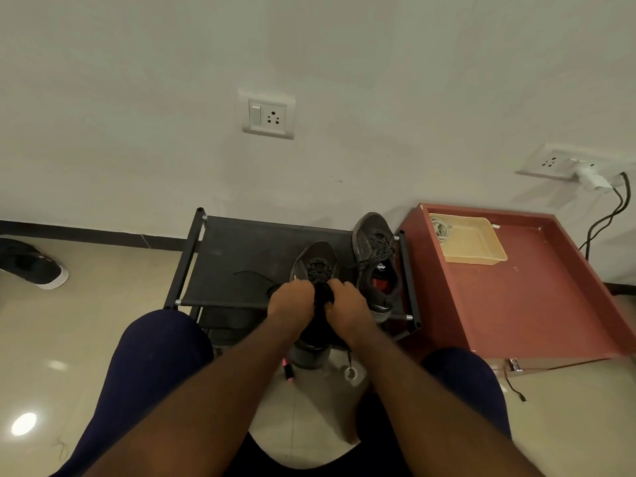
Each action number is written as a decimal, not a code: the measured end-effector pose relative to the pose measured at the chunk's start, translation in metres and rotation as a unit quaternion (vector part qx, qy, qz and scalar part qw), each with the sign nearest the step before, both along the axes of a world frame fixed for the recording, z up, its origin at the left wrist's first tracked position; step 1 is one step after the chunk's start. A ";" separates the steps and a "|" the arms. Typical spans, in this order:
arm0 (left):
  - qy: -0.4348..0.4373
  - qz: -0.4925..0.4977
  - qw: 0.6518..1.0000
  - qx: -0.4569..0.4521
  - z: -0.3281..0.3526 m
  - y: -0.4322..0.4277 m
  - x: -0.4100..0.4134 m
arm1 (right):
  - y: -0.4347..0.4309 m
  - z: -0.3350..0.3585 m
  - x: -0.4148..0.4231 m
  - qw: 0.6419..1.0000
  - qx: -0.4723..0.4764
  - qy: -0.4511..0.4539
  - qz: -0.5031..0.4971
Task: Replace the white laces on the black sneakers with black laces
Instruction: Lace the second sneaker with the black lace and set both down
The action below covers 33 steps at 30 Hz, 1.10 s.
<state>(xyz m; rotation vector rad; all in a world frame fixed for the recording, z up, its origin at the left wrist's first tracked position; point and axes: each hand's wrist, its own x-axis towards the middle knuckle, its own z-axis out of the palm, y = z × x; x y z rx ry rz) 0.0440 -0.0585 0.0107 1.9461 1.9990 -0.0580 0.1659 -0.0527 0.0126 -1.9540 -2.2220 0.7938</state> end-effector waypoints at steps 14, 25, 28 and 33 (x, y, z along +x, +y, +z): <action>-0.005 0.005 0.999 -0.033 -0.009 0.001 -0.013 | 0.001 0.006 -0.009 0.989 -0.019 -0.137 0.051; 0.051 -0.054 0.996 -0.050 -0.013 0.005 -0.005 | 0.011 -0.003 -0.014 0.952 -0.035 -0.262 0.155; 0.040 -0.048 0.996 -0.063 -0.014 0.010 -0.007 | 0.017 -0.003 -0.016 0.958 -0.058 -0.245 0.139; -0.031 -0.018 0.997 -0.070 -0.013 0.012 -0.017 | 0.018 -0.004 -0.007 0.986 -0.069 -0.131 0.079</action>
